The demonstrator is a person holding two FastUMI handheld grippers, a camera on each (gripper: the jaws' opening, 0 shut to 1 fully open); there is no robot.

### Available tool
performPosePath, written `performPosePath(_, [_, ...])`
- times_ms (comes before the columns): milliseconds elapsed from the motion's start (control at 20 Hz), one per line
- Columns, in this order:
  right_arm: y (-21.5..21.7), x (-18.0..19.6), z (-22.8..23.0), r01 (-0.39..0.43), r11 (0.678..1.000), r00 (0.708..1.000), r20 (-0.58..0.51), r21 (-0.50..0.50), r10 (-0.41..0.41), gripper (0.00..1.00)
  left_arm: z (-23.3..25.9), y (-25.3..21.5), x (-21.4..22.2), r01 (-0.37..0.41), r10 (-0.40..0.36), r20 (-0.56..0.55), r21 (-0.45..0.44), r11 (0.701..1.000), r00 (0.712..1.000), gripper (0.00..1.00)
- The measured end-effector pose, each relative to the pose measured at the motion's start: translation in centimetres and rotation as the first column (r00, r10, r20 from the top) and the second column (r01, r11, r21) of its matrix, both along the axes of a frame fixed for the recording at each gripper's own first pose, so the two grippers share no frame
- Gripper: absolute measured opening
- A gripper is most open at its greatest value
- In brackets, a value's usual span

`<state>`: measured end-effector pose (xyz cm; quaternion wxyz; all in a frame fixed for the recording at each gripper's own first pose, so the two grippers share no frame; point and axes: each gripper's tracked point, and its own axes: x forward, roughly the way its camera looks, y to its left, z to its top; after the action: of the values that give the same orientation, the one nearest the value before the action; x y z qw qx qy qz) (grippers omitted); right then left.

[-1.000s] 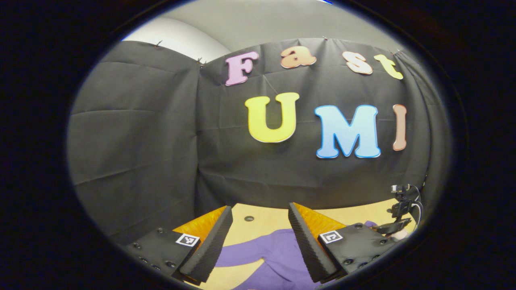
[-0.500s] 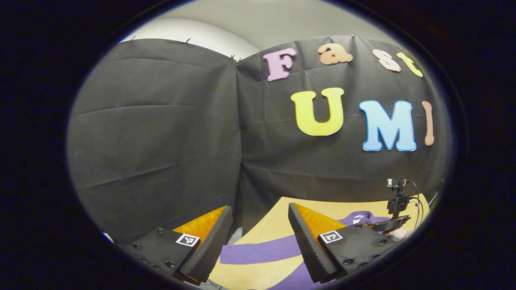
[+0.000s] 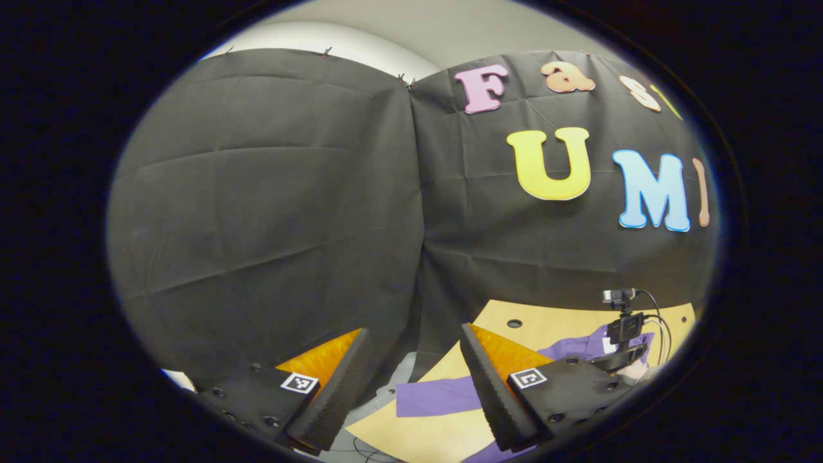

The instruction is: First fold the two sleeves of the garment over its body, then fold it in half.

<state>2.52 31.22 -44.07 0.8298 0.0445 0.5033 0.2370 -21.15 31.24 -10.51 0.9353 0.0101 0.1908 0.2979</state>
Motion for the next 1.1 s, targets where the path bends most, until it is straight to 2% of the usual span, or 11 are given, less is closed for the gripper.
performPosePath(50, [0.4,-0.8,-0.1,0.001,1.0,0.999,-0.034,0.017,-0.001,0.17,-0.7,0.2,0.0,0.008,-0.008,-0.003,-0.016,1.0,1.0,0.95])
performPosePath(200, [0.1,-1.5,-0.2,0.022,1.0,0.998,-0.058,0.006,-0.022,0.6,-3.7,0.9,0.8,0.036,-0.037,-0.025,-0.055,0.998,0.999,0.95])
performPosePath(250, [-0.1,-2.1,0.0,0.021,1.0,0.998,-0.053,-0.003,-0.021,0.79,-5.0,1.1,1.2,0.043,-0.045,-0.038,-0.063,0.997,0.998,0.95])
performPosePath(350, [-0.3,-3.0,0.8,0.016,1.0,0.999,-0.049,-0.003,-0.017,0.83,-7.7,1.5,1.5,0.058,-0.063,-0.065,-0.078,0.995,0.996,0.95])
performPosePath(500, [-1.2,-4.2,2.5,0.019,1.0,0.999,-0.029,0.0,-0.019,0.83,-11.9,1.5,2.0,0.08,-0.092,-0.113,-0.102,0.992,0.989,0.93])
performPosePath(600, [-1.7,-5.0,3.9,0.03,1.0,0.999,-0.016,0.007,-0.03,0.83,-14.9,2.0,2.4,0.085,-0.103,-0.145,-0.123,0.989,0.984,0.95])
performPosePath(650, [-1.9,-5.4,4.5,0.035,0.999,0.999,-0.01,0.015,-0.035,0.83,-16.5,2.4,2.4,0.084,-0.105,-0.163,-0.135,0.987,0.981,0.95])
performPosePath(700, [-2.2,-5.5,5.3,0.044,0.999,0.999,-0.003,0.022,-0.044,0.83,-18.0,2.7,2.5,0.08,-0.107,-0.186,-0.144,0.986,0.977,0.9])
performPosePath(850, [-3.0,-5.6,8.1,0.079,0.995,0.996,0.028,0.056,-0.081,0.83,-22.1,3.3,3.0,0.071,-0.113,-0.242,-0.173,0.982,0.964,0.96])
performPosePath(950, [-3.6,-5.5,10.2,0.109,0.99,0.992,0.048,0.087,-0.114,0.83,-24.7,3.8,2.6,0.056,-0.115,-0.281,-0.207,0.977,0.953,0.9])
performPosePath(1100, [-5.3,-5.2,12.7,0.151,0.982,0.984,0.073,0.116,-0.16,0.82,-29.2,3.5,2.3,0.023,-0.116,-0.359,-0.251,0.968,0.926,0.96])
